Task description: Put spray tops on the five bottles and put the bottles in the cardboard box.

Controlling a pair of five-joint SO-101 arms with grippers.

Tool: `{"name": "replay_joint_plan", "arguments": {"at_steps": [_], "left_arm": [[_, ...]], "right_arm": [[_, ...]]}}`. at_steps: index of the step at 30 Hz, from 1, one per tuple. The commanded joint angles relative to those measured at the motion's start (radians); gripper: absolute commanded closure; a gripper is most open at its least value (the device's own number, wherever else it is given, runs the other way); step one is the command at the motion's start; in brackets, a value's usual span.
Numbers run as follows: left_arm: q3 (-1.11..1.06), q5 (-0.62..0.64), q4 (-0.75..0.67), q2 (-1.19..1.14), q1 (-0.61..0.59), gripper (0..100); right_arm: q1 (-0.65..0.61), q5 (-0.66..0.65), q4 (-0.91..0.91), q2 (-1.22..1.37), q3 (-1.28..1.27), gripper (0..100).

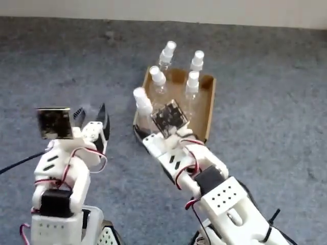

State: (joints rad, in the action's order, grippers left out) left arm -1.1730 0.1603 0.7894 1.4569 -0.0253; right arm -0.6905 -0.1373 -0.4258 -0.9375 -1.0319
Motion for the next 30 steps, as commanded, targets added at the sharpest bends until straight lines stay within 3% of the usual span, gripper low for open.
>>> {"name": "replay_joint_plan", "arguments": {"at_steps": [1, 4, 9, 21, 30], "left_arm": [[-0.058, -0.072, -0.091, -0.004, -0.002, 87], [-0.059, -0.117, -0.017, -0.030, 0.008, 85], [-0.067, -0.121, 0.000, -0.050, 0.099, 72], [-0.104, -0.124, -0.061, -0.050, 0.128, 71], [-0.180, -0.175, -0.190, -0.051, 0.064, 72]], "right_arm": [[0.019, -0.009, -0.108, 0.071, 0.255, 99.4], [0.025, -0.005, -0.160, 0.171, 0.421, 99.4], [-0.002, -0.003, -0.163, 0.335, 0.607, 99.4], [-0.041, 0.075, -0.168, 0.503, 0.685, 99.4], [-0.053, 0.075, -0.334, 0.423, 0.733, 99.5]]}}
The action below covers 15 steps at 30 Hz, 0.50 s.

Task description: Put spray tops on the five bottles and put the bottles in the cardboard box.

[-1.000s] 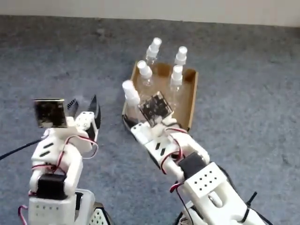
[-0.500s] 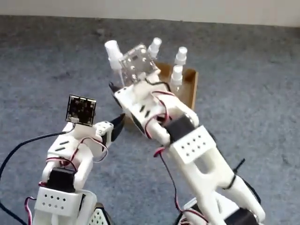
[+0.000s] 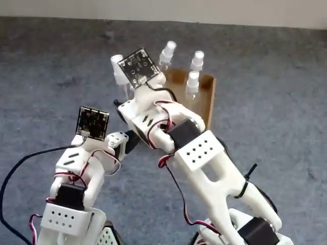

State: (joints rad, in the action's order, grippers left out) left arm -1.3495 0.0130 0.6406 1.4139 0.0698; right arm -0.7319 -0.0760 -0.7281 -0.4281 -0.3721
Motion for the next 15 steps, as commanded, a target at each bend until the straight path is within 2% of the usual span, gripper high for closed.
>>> {"name": "replay_joint_plan", "arguments": {"at_steps": [1, 6, 11, 15], "left_arm": [[-0.004, -0.028, -0.041, -0.008, -0.031, 72], [-0.004, -0.028, -0.041, -0.008, -0.031, 72], [-0.008, -0.032, -0.040, -0.002, -0.033, 72], [-0.027, -0.034, -0.040, 0.005, -0.107, 81]], "right_arm": [[-0.012, 0.014, -0.038, -0.107, 0.073, 99.5], [-0.005, 0.006, -0.074, -0.176, 0.068, 99.5], [0.094, 0.006, -0.074, -0.170, 0.068, 99.5], [0.148, 0.012, -0.001, -0.091, 0.050, 99.5]]}}
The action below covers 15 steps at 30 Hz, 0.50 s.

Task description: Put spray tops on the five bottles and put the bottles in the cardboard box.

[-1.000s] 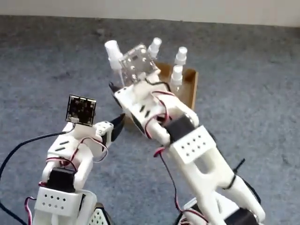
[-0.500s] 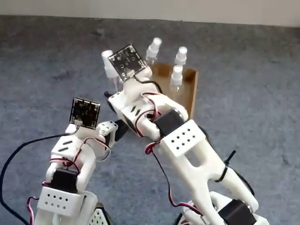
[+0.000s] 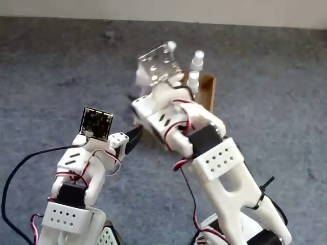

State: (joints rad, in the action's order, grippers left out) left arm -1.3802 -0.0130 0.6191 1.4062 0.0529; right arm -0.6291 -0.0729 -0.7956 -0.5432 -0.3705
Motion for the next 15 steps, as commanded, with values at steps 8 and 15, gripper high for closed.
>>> {"name": "replay_joint_plan", "arguments": {"at_steps": [8, 15], "left_arm": [[0.002, 0.035, -0.018, 0.042, -0.209, 88], [-0.002, 0.035, -0.018, 0.039, -0.206, 88]], "right_arm": [[0.067, 0.002, 0.381, 0.074, -0.183, 99.5], [0.067, -0.032, 0.476, 0.076, -0.278, 99.5]]}}
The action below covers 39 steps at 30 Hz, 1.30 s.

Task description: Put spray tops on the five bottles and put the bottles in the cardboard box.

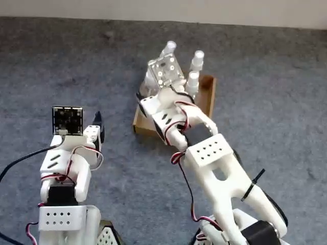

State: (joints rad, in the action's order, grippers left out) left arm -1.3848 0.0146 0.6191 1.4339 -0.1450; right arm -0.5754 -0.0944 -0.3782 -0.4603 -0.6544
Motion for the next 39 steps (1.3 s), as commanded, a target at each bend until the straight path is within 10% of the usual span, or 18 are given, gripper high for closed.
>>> {"name": "replay_joint_plan", "arguments": {"at_steps": [1, 39], "left_arm": [[0.002, 0.008, -0.018, 0.012, -0.008, 88], [0.001, 0.008, -0.018, 0.008, -0.007, 88]], "right_arm": [[0.013, -0.011, 0.065, -0.005, 0.004, 99.5], [0.007, -0.017, 0.196, 0.236, -0.073, 99.0]]}}
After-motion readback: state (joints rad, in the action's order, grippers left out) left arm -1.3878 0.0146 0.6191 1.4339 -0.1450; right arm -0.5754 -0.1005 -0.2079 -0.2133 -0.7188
